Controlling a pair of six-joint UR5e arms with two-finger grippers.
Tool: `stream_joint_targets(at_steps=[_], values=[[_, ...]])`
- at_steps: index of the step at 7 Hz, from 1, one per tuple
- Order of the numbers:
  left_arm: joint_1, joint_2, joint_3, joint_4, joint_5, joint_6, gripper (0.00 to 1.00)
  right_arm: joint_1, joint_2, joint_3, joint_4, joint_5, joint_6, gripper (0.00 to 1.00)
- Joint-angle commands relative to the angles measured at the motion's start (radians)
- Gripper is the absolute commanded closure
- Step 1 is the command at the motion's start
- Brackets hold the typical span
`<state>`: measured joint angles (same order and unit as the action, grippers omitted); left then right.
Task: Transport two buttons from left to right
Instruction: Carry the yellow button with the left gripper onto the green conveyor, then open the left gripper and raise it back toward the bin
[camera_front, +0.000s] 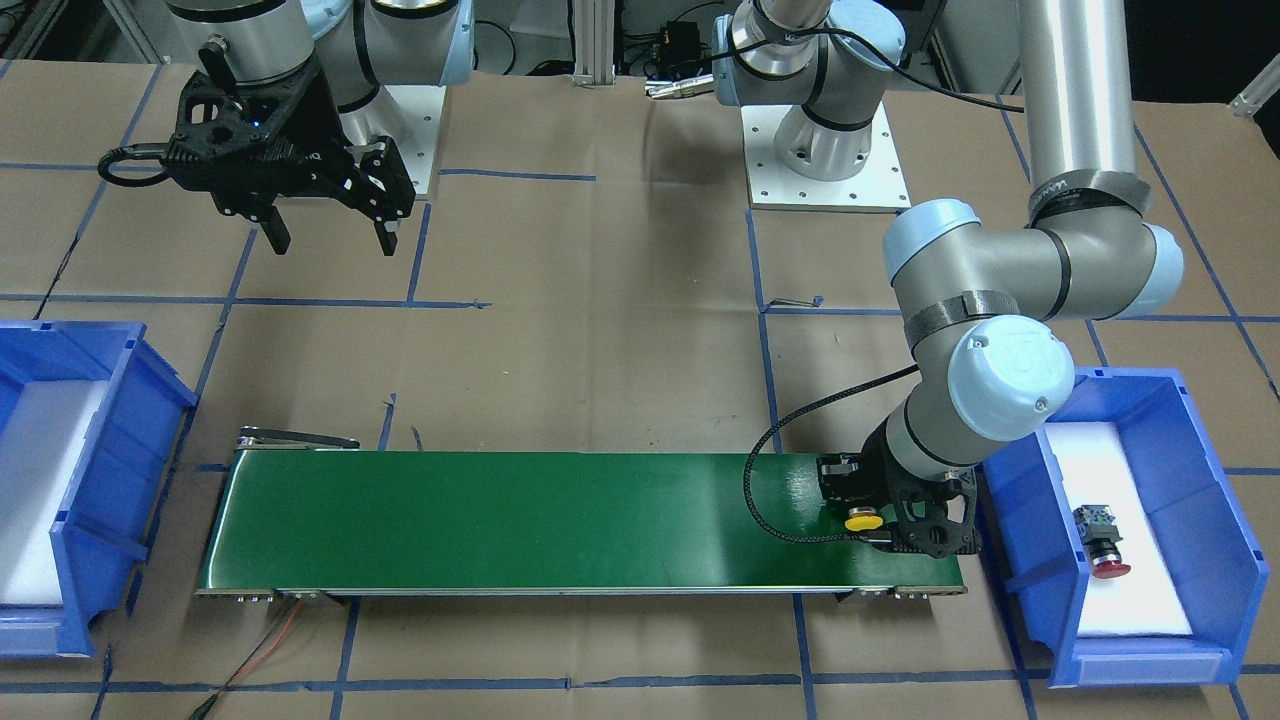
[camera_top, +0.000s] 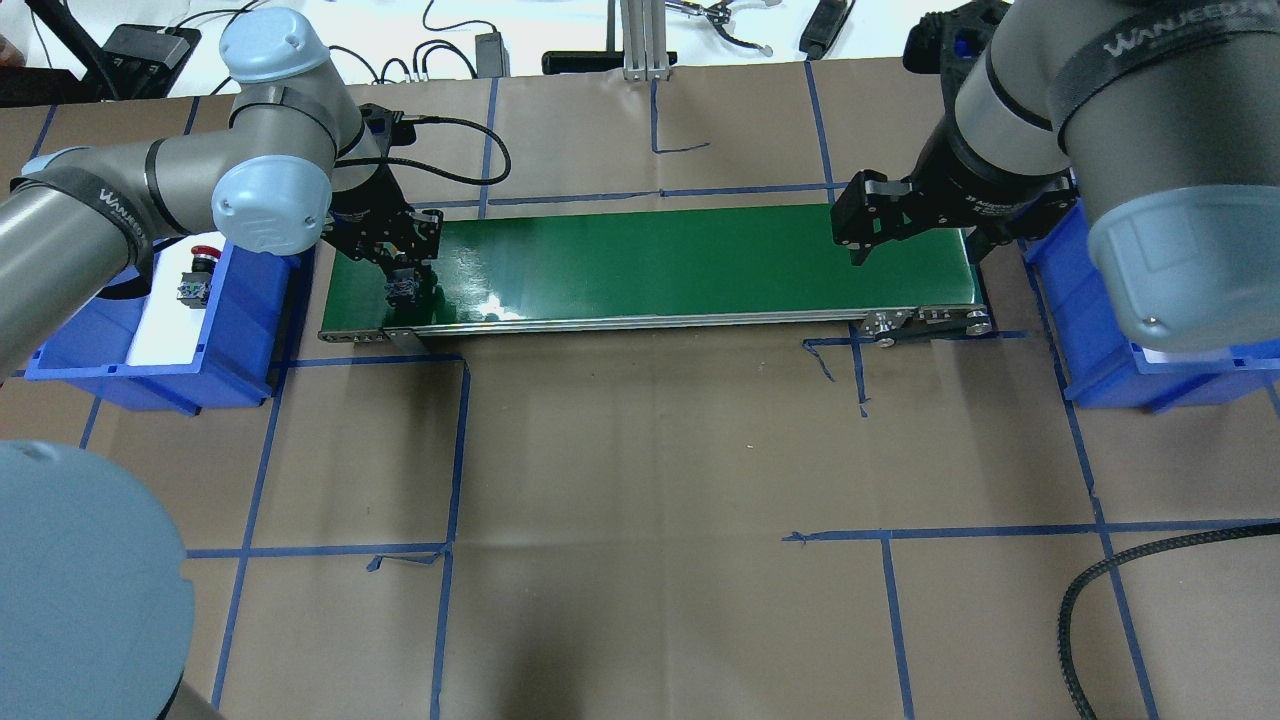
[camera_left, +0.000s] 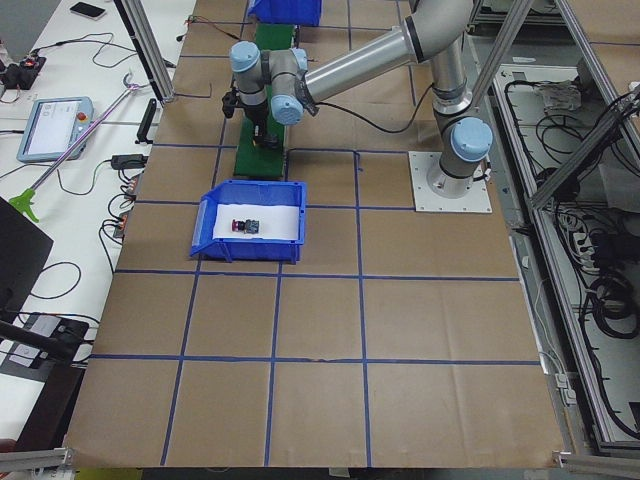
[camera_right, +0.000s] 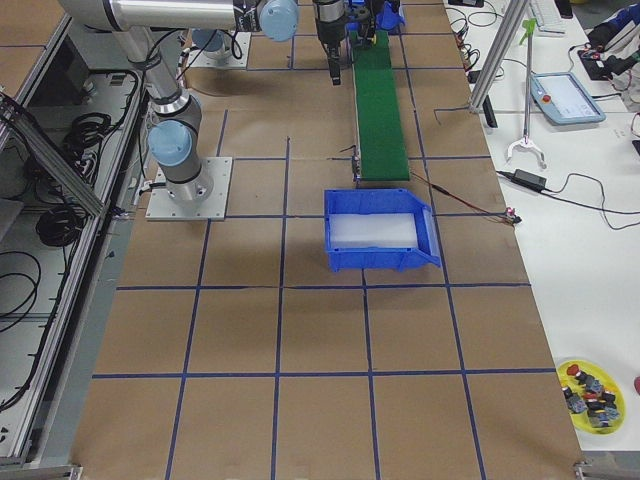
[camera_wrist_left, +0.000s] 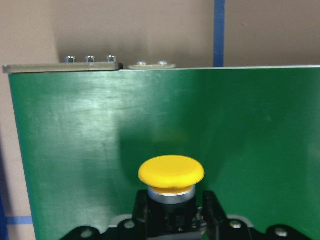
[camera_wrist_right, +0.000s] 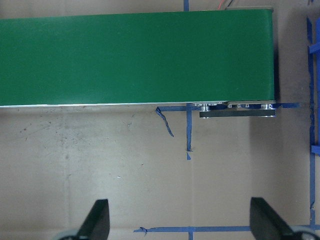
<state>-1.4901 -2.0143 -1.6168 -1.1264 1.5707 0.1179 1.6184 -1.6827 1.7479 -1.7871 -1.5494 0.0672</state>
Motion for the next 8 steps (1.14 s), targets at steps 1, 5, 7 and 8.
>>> stream_joint_targets(at_steps=[1, 5, 7, 8], values=[[0.002, -0.001, 0.018, 0.005, -0.006, -0.006, 0.01, 0.0, 0.0, 0.001, 0.0, 0.0, -0.001, 0.0], [0.017, 0.078, 0.16, -0.189, -0.003, -0.001, 0.0, 0.0, 0.0, 0.001, 0.0, 0.0, -0.001, 0.0], [0.024, 0.115, 0.25, -0.314, -0.003, 0.017, 0.0, 0.005, 0.0, 0.001, 0.0, 0.0, 0.0, 0.0], [0.031, 0.108, 0.267, -0.317, 0.002, 0.026, 0.0, 0.005, 0.0, 0.001, 0.0, 0.0, 0.0, 0.0]])
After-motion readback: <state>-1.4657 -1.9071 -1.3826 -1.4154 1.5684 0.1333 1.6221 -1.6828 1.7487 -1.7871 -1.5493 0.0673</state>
